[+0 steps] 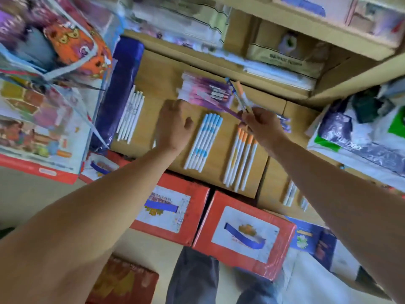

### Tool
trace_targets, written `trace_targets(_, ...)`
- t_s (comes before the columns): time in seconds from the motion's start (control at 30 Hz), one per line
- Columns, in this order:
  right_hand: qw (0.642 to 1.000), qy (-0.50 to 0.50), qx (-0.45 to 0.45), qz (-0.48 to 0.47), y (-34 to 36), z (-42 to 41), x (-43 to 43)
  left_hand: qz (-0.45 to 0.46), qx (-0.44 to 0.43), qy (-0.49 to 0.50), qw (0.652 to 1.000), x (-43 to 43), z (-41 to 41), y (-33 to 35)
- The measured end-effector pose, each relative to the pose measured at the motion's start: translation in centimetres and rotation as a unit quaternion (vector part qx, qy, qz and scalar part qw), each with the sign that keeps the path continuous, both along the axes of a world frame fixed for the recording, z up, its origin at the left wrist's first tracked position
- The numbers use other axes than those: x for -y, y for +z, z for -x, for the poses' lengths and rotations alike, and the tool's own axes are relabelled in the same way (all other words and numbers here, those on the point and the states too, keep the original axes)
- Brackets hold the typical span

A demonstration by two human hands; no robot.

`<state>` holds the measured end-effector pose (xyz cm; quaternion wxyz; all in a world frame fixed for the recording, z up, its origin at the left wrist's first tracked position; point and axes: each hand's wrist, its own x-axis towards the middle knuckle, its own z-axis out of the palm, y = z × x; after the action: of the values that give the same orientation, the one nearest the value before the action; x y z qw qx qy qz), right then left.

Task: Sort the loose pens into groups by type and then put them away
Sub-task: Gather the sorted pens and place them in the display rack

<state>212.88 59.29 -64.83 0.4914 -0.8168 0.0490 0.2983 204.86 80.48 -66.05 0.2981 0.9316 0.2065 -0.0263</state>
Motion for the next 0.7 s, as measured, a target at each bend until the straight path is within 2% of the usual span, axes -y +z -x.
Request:
trace_targets(0.2, 0.989, 0.097, 0.063, 0.090, -1.8, -3.4, -4.4, -0.090, -0.001, -0.142, 0.986, -3.3, -1.8, -2.2)
trace_targets(0.3, 0.983, 0.113, 0.085, 0.119, -2.3, -3.7, -4.9, -0.116, -0.038, -0.205, 0.971, -3.6, -1.9, -3.3)
trace_targets(0.4, 0.981, 0.086, 0.101, 0.145, -2.8, -3.5, -5.0, -0.129, -0.057, -0.220, 0.965, -3.9, -1.9, -4.0)
trace_targets(0.53, 0.976, 0.044, 0.129, 0.168, -4.0, -2.9, -5.5, -0.147, -0.005, -0.241, 0.959, -4.3, -1.5, -5.0)
trace_targets(0.7, 0.967, 0.023, 0.177, 0.181, -5.2, -2.7, -7.4, -0.105, 0.062, -0.227, 0.966, -5.6, -1.4, -6.3)
